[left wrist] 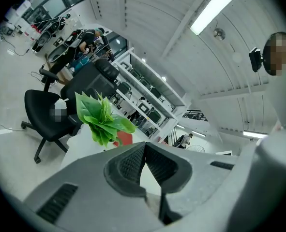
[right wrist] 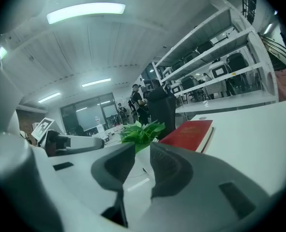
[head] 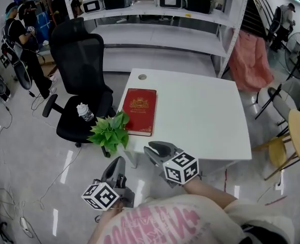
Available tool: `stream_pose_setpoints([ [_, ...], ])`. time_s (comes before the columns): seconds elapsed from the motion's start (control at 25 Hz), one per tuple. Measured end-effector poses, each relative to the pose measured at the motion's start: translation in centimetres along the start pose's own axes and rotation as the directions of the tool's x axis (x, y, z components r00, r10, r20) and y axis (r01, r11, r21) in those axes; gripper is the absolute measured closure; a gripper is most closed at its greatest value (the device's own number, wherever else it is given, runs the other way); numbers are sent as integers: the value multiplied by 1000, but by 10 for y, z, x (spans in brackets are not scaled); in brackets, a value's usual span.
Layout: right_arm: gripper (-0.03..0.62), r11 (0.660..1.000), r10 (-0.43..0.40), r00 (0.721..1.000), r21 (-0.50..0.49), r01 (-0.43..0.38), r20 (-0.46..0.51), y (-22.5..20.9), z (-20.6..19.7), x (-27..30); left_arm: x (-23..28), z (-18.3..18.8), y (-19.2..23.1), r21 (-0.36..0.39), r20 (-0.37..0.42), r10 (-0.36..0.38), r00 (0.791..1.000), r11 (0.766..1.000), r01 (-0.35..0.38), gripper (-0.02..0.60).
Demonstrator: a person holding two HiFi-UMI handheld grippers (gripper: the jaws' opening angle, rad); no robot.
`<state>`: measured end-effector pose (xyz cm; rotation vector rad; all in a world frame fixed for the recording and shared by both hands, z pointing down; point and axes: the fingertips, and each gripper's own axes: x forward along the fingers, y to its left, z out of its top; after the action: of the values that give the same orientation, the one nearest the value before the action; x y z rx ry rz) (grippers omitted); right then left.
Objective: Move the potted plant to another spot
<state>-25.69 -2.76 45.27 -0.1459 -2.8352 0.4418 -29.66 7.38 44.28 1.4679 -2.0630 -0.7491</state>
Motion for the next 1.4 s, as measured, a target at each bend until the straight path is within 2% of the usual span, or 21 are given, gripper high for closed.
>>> stream_pose_setpoints([
  [0.32,541,995,81,994,47,-85,70,-8,28,-37,1,-2,-42,24,62,22,998,999,-23,578],
  [0.6,580,989,145,985,26,-148,97,-8,41,-81,-4,-16,-65,36,131,63,989,997,-68,578],
  [0.8,586,988,153,983,-18,-152,105,-12,43,-116,-10,-28,-88,42,173,94,981,994,-103,578],
  [1.04,586,986,166,978,-1,-167,127,-21,43,-154,-25,-49,-118,52,218,127,968,988,-142,578],
  [1.2,586,986,165,980,-38,-162,108,-23,36,-178,-39,-66,-136,45,246,151,957,985,-167,578],
  [1.4,586,988,154,986,-35,-153,58,-33,11,-200,-54,-99,-149,30,264,177,948,981,-191,578],
])
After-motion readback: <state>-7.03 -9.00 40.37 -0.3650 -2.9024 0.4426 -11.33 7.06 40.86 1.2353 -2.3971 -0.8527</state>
